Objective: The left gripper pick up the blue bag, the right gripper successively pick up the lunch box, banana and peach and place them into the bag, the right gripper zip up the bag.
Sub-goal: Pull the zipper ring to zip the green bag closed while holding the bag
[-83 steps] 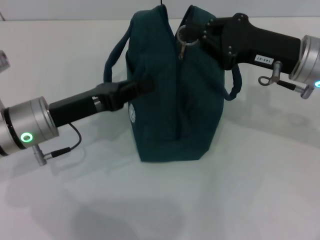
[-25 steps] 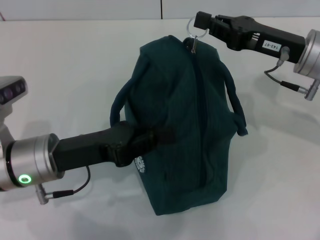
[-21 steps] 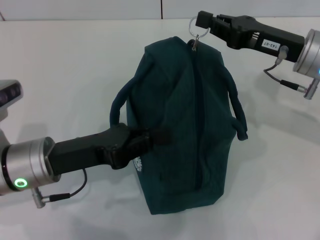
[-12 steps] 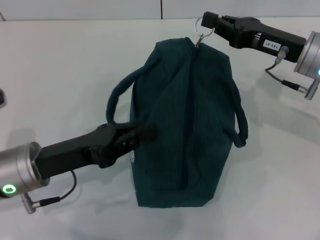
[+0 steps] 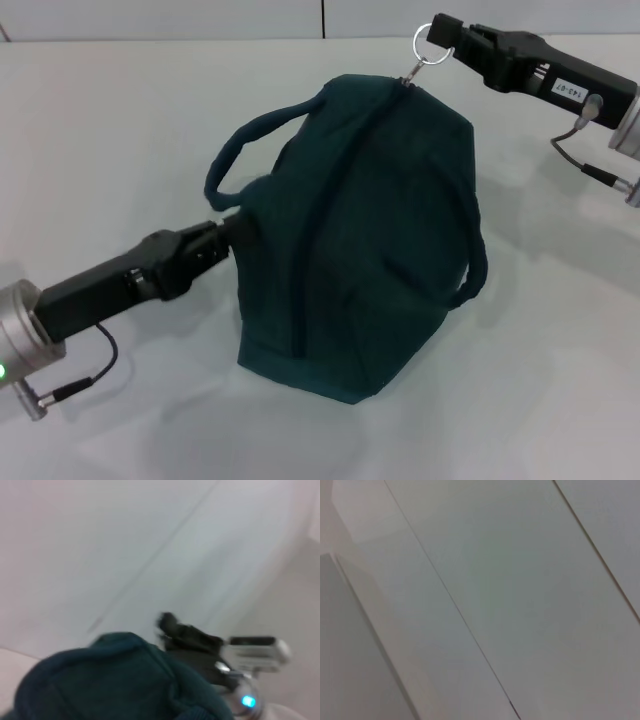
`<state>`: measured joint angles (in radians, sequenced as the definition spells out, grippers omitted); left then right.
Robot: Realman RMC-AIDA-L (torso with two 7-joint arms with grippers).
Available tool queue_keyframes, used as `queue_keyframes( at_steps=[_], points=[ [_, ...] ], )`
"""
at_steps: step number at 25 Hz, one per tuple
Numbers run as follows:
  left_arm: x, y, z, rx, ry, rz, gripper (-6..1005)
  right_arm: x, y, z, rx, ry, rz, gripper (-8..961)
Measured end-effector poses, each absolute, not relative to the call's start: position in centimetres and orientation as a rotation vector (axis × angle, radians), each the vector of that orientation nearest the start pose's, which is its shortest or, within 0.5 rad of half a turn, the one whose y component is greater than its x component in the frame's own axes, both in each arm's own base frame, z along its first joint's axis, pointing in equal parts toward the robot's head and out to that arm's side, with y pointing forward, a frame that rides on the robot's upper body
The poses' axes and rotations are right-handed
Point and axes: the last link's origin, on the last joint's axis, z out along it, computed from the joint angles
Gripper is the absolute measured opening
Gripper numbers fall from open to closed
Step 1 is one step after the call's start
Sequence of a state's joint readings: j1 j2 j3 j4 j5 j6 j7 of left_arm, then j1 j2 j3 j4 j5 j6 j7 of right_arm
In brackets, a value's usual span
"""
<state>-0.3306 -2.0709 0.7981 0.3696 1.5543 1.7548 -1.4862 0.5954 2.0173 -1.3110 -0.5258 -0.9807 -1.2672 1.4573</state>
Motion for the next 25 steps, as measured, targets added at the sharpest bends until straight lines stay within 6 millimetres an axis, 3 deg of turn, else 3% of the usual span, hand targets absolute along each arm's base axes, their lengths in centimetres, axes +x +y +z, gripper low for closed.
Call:
queue_keyframes(
  at_steps=[11, 22, 23, 25],
  points=[
    [-28.7, 27.9, -0.2, -2.31, -1.147, -1.341, 77, 19.0, 37.7, 0.2, -2.377, 0.799, 1.34, 10],
    [-26.8, 31.9, 4.4, -2.356, -1.069, -1.302, 500, 19.6, 37.0, 0.9, -2.362, 0.771, 1.376, 10],
    [-25.7, 32.8, 4.8, -2.402, -1.092, -1.288, 732, 19.6, 37.0, 0.9, -2.363, 0.77, 1.379, 10],
    [-24.8, 33.3, 4.9, -2.444, -1.102, -1.272, 743, 19.7, 36.9, 0.9, -2.36, 0.771, 1.382, 10]
  ],
)
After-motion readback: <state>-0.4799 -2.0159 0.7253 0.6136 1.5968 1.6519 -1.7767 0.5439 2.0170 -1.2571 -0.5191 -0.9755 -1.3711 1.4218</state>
